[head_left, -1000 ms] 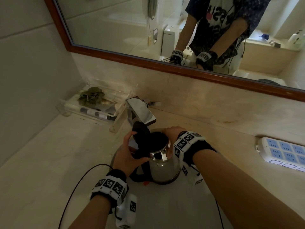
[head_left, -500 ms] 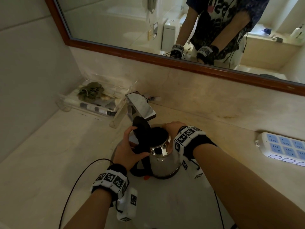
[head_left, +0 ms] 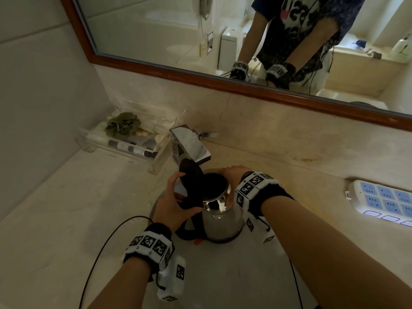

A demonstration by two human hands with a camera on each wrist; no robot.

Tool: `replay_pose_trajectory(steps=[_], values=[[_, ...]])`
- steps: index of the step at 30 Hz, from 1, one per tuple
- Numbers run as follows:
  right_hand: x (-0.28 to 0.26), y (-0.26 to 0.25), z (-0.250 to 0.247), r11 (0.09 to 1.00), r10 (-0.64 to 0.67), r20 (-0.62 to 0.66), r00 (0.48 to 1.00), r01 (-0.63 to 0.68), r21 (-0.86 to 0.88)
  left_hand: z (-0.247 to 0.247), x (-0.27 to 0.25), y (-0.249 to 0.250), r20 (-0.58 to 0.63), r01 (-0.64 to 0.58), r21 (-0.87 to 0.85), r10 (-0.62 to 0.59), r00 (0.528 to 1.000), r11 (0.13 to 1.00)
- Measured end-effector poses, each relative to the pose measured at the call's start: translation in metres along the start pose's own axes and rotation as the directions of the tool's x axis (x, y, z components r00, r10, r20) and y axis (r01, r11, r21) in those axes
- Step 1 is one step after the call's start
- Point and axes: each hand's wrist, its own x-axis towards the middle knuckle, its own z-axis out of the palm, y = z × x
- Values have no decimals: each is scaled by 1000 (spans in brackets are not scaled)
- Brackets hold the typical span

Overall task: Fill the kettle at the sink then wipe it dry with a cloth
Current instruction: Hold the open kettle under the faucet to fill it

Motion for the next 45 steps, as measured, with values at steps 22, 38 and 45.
replay_pose_trajectory(steps=[22, 38, 45], values=[[1, 1, 3, 1000, -6, -18, 1000, 6, 4, 0, -1, 3, 17, 5, -13, -5, 1000, 1000], [5, 1, 0, 1000, 8, 33, 999, -7, -25, 1, 1, -1, 12, 15, -8, -14, 1000, 1000], [4, 2, 1, 1000, 15, 22, 1000, -14, -26, 3, 2, -6, 1, 8, -11, -8, 1000, 1000]])
